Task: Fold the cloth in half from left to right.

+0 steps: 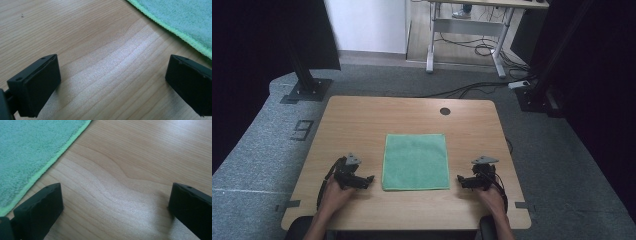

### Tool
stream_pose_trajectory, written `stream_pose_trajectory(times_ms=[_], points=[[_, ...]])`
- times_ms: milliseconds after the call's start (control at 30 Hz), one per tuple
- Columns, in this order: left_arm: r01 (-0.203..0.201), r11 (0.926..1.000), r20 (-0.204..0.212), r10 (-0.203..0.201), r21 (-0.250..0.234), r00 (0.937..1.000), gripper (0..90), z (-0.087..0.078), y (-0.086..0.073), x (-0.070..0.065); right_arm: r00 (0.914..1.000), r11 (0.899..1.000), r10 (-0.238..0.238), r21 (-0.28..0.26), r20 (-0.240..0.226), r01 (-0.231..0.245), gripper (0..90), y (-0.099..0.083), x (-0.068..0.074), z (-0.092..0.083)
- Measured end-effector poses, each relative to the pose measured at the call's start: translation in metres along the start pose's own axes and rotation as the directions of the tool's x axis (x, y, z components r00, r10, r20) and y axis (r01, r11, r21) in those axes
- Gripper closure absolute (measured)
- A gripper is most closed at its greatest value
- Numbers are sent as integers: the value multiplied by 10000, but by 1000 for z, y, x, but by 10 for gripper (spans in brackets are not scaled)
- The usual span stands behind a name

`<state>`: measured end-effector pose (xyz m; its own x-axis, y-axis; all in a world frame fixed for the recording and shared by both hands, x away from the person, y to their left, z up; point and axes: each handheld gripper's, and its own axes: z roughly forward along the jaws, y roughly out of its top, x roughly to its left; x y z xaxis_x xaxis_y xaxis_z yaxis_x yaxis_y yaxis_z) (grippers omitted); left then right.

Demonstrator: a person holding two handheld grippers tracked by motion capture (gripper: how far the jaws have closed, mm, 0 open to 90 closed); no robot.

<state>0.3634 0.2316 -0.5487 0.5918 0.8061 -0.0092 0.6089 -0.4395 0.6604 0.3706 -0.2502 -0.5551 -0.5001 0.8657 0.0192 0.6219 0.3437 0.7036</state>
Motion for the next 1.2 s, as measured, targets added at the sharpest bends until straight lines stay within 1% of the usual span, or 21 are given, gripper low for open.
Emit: stream_pose_trajectory(times_ms=[67,100,200,267,333,433,567,600,767,800,833,900,967,1033,1067,1200], points=[[-3,10000,1,3,1,10000,0,0,0,0,9998,10000,88,-44,-192,-89,0,1,2,-1],[-3,10000,1,3,1,10000,0,0,0,0,9998,10000,88,-44,-192,-89,0,1,2,-1],[-4,10000,1,4,1,10000,0,0,0,0,9996,9998,-162,-91,-213,160,0,4,9,-3],[-8,10000,6,8,1,10000,0,0,0,0,9993,9996,-248,-100,-281,246,0,6,14,-4],[-13,10000,11,13,-1,10000,0,0,0,0,9985,9995,-307,-66,-452,305,0,9,20,-4],[-17,10000,9,17,-2,10000,0,0,0,1,9968,9987,-515,-12,-610,515,0,13,30,-3],[-17,10000,7,17,-1,10000,0,1,1,1,9932,9972,-744,-75,-897,740,0,17,45,-1],[-23,10000,7,23,-1,10000,0,1,1,1,9915,9962,-868,-129,-966,860,0,19,52,0],[-21,10000,8,21,-5,10000,0,1,1,1,9902,9951,-992,-146,-980,982,0,22,62,4],[-21,10000,6,21,-5,10000,0,1,1,1,9892,9932,-1160,8,-899,1166,0,22,65,6],[-20,10000,7,20,-5,10000,0,1,1,1,9892,9932,-1160,8,-899,1166,0,22,65,6],[-23,10000,7,23,-3,10000,0,1,1,1,9882,9903,-1349,244,-731,1370,0,21,66,9],[-24,10000,8,24,-2,10000,0,1,1,1,9877,9881,-1450,434,-576,1476,0,19,64,11],[-26,10000,6,26,-2,10000,0,1,1,1,9899,9907,-1248,459,-672,1281,0,18,61,11],[-25,10000,5,25,-1,10000,0,1,1,1,9909,9915,-1182,469,-648,1214,0,17,59,11],[31,10000,-42,-31,-6,10000,0,1,1,1,9934,9925,-1085,525,-378,1104,0,16,51,8]])
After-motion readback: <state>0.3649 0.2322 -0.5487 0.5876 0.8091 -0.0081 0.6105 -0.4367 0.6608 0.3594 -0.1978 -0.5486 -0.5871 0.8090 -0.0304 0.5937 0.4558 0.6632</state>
